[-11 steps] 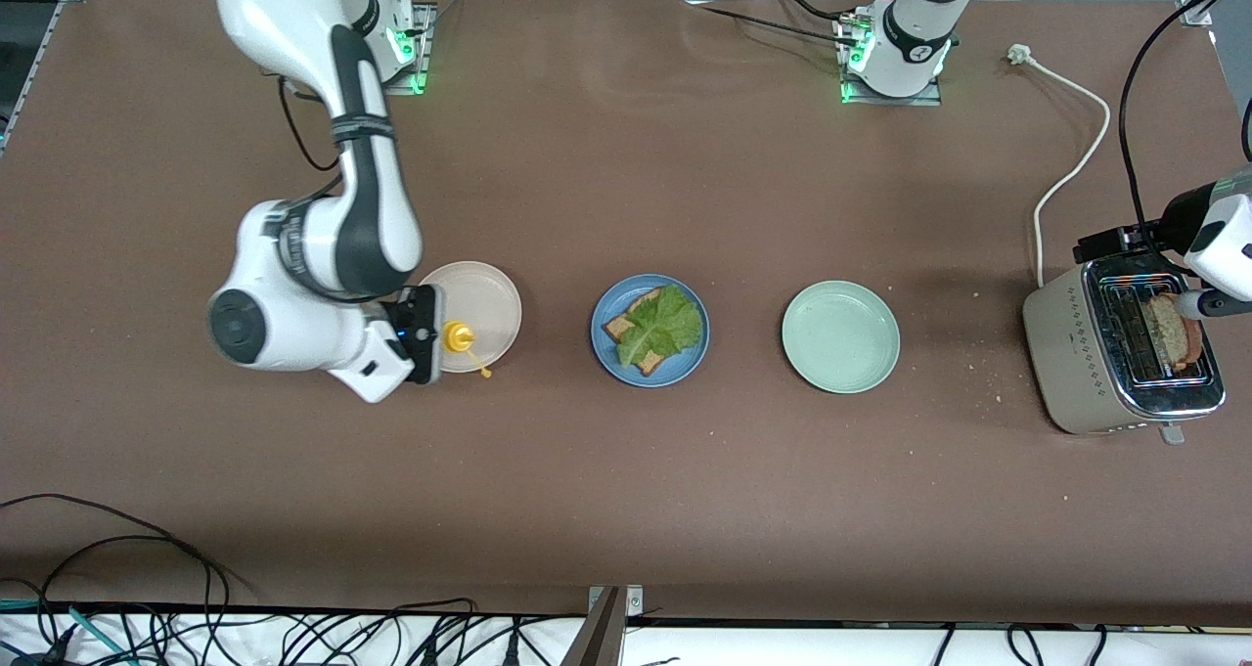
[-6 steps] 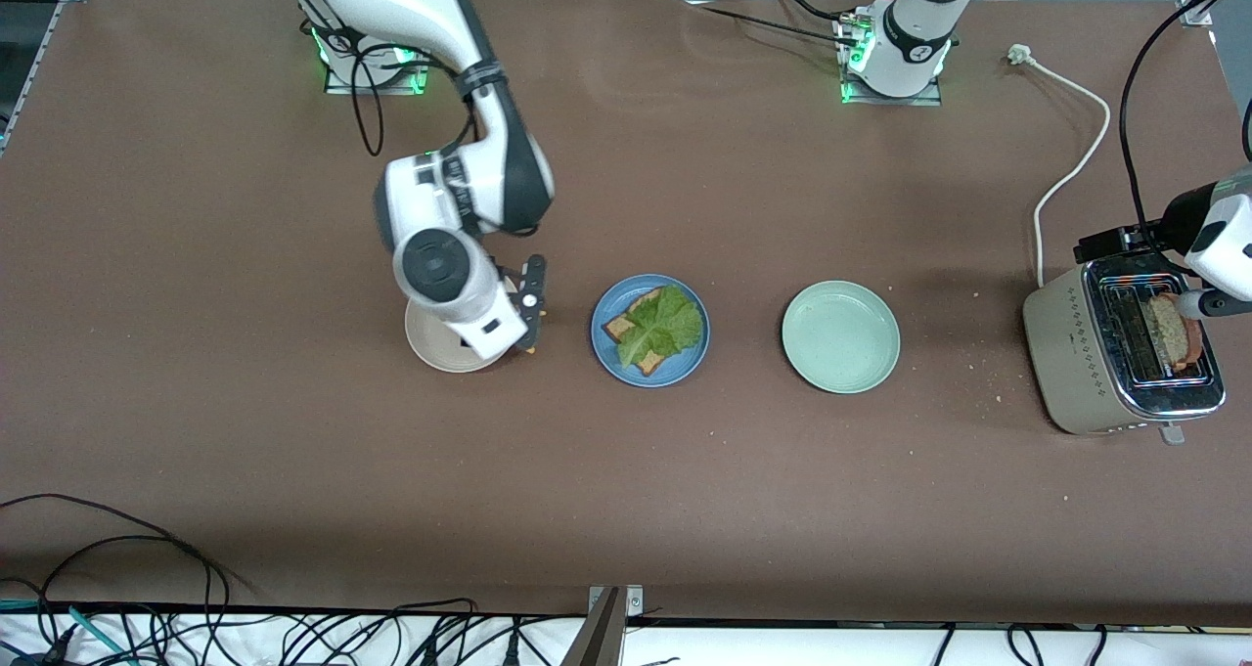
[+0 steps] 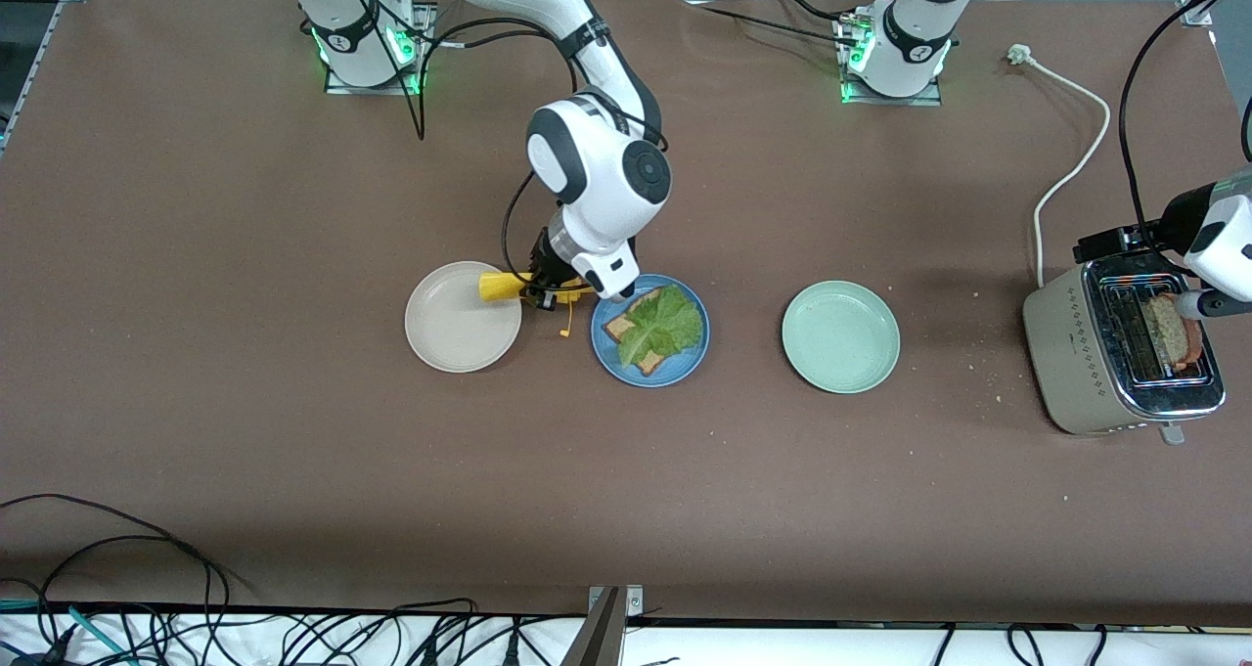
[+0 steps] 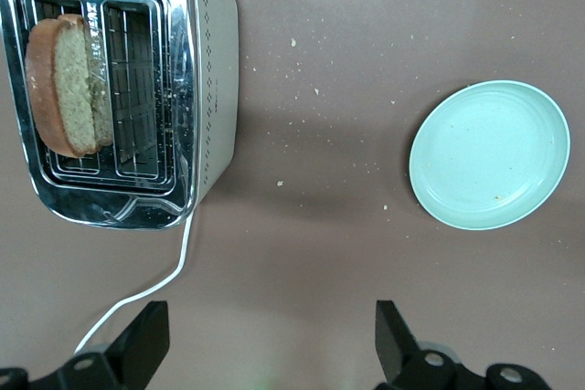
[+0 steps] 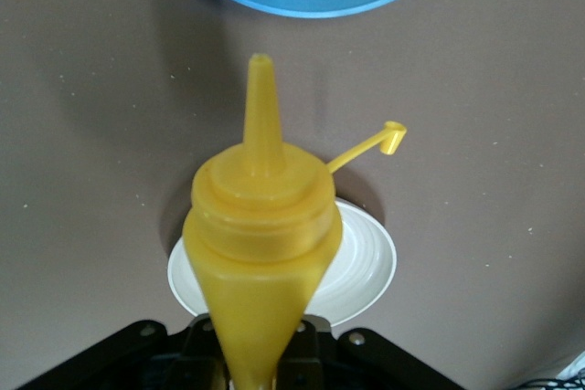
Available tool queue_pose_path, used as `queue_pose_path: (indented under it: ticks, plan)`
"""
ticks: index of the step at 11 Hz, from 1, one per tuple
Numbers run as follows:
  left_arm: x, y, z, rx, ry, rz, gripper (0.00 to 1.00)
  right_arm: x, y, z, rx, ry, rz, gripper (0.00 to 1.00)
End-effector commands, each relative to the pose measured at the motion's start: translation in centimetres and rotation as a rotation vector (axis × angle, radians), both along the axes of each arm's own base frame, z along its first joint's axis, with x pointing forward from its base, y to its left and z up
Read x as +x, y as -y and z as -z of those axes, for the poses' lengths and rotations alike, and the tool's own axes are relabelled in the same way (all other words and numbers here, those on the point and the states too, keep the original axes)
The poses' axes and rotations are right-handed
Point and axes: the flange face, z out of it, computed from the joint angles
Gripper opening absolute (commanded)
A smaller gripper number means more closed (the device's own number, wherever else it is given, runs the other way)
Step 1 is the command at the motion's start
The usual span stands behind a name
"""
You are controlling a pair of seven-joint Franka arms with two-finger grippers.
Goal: Make sandwich in blue plate with both arms
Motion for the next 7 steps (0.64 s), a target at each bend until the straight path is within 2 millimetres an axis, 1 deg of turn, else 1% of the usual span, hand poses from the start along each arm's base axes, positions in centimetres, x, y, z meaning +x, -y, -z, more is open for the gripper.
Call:
queue_pose_path:
  ticks: [1, 3, 4, 5, 6, 7]
  plan:
    - [-0.3, -0.1, -0.3, -0.004, -0.002, 0.022, 0.99, -0.1, -1.0, 0.4, -0.057, 0.058, -0.008, 0.13]
    - [-0.3, -0.1, -0.2, -0.004, -0.003, 0.023, 0.99, 0.2, -0.8, 0.1, -0.049, 0.058, -0.005, 0.12]
    - [-0.4, -0.1, -0.2, -0.004, -0.005, 0.023, 0.99, 0.4, -0.7, -0.5, -0.034, 0.052, -0.005, 0.11]
    - [-0.4, -0.1, -0.2, -0.004, -0.005, 0.022, 0.99, 0.9, -0.1, -1.0, -0.009, 0.034, 0.004, 0.11]
    - [-0.4, -0.1, -0.2, -0.004, -0.005, 0.022, 0.99, 2.2, 1.3, -1.5, 0.050, -0.008, 0.033, 0.11]
    - [-0.4, -0.1, -0.2, -0.004, -0.005, 0.022, 0.99, 4.0, 3.3, -2.7, 0.159, -0.070, 0.075, 0.11]
